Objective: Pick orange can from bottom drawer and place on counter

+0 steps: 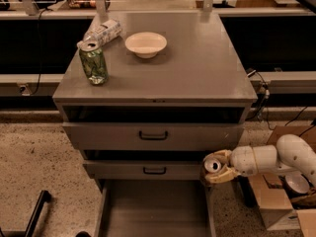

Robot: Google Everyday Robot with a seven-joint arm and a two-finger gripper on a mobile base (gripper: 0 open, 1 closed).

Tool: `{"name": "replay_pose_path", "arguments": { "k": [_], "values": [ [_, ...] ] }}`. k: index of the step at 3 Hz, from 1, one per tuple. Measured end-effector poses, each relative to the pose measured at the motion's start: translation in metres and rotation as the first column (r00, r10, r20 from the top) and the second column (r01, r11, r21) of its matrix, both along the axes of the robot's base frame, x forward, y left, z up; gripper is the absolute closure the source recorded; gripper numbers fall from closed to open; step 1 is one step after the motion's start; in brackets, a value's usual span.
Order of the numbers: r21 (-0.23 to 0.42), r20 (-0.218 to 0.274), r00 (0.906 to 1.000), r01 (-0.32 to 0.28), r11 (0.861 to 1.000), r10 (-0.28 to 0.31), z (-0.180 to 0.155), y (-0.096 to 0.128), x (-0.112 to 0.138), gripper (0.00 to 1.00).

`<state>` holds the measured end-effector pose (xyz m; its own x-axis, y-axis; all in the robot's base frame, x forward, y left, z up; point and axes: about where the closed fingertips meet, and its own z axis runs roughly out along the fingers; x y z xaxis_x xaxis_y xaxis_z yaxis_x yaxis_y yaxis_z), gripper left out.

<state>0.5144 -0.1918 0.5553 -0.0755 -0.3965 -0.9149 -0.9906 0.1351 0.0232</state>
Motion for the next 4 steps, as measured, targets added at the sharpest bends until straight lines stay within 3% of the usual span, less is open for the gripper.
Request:
{"name": "replay_pose_path", "arguments": {
  "k": [1,2,3,4],
  "values": [
    [0.015,0.059,0.9982,0.004,1.0,-0.005,0.042,0.009,-0.031,1.0],
    [-0.019,0.087,0.9961,0.014,1.0,-0.012,0.08,0.018,-0.042,1.0],
    [-0.075,0.117,0.9928,-0.016,0.997,0.025,0.136,0.026,-0.027,1.0],
    [-0.131,0.205,0.9729,-0.081,0.988,0.107,0.242,0.039,0.018,1.0]
  ]
}}
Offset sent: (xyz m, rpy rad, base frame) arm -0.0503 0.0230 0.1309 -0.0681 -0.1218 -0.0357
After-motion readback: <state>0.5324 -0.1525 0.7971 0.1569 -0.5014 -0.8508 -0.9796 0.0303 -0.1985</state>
